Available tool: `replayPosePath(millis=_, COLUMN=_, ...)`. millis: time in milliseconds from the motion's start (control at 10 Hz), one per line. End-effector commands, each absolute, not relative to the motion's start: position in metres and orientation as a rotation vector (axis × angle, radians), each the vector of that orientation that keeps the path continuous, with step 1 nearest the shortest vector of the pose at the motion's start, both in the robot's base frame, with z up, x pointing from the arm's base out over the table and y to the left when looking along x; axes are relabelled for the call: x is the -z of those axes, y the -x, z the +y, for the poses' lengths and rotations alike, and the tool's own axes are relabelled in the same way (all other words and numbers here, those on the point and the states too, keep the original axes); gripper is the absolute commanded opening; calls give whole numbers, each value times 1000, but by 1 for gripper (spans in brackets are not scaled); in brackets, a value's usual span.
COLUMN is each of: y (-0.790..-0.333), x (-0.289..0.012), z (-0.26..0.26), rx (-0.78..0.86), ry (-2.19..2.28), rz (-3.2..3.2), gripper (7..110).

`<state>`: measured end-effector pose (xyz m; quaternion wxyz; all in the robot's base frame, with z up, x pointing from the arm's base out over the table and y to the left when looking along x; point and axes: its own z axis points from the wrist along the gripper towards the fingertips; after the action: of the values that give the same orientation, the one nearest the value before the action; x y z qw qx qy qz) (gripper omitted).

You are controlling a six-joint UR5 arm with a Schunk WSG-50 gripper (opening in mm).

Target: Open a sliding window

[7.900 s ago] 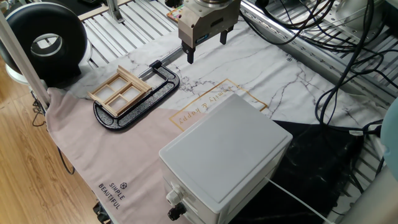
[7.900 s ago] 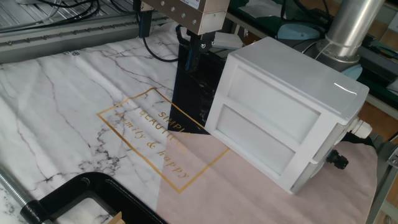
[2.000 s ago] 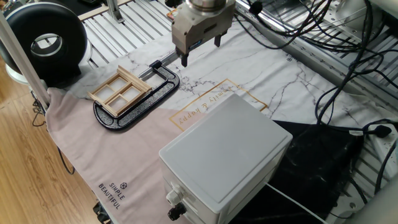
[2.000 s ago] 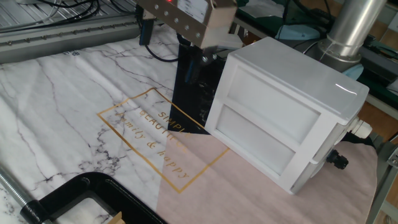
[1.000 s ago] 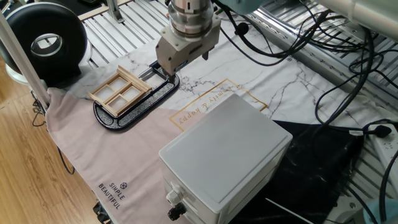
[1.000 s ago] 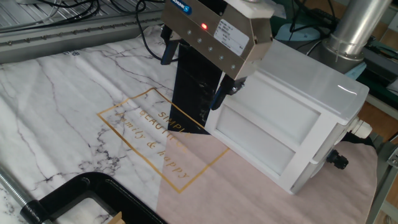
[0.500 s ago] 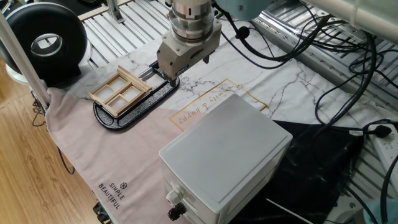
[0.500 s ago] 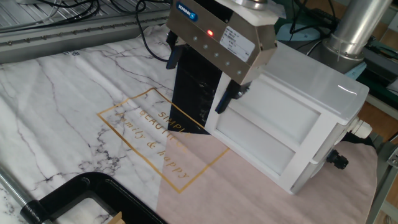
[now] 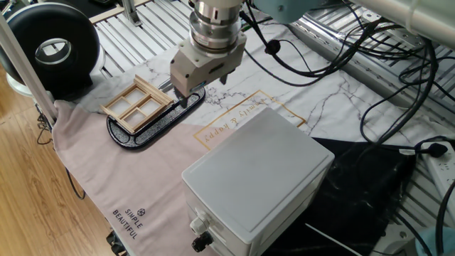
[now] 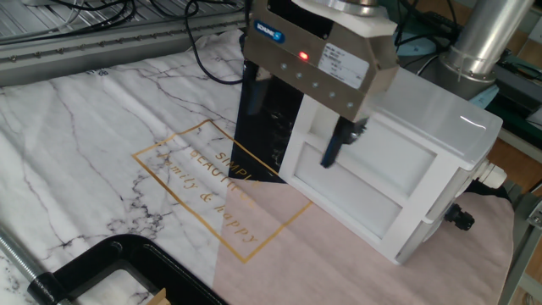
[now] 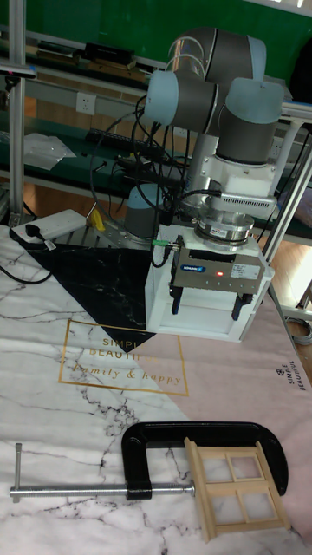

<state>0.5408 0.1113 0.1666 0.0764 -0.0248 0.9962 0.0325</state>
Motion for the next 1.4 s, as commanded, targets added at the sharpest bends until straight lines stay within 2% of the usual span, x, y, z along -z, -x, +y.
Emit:
replayPosePath(millis=0, y=-568, x=-175, z=120, rx=-138, ry=126, rz=2865, gripper=22)
replayPosePath(millis=100, y=-565, x=-174, z=123, rx=-152, ry=163, rz=2873, gripper=22)
replayPosePath(millis=500, y=-558, x=-181, z=165, rx=-406, ry=156, rz=2867, gripper=22)
replayPosePath(millis=600, y=-561, x=-186, z=177, rx=-476, ry=145, rz=2841, gripper=44)
replayPosePath(millis=700, y=-575, x=-191, z=178, rx=-478, ry=128, rz=2784, gripper=44)
replayPosePath(millis=900, y=-577, x=-203, z=204, rx=-614, ry=240, rz=2714, gripper=44)
replayPosePath(millis=1000, y=-580, x=-207, z=209, rx=-631, ry=287, rz=2681, gripper=44)
replayPosePath(millis=1100, y=-595, x=-200, z=205, rx=-570, ry=349, rz=2642, gripper=44)
replayPosePath(millis=1200, y=-622, x=-177, z=199, rx=-521, ry=429, rz=2615, gripper=44)
replayPosePath(millis=1300, y=-650, x=-158, z=194, rx=-539, ry=426, rz=2597, gripper=66)
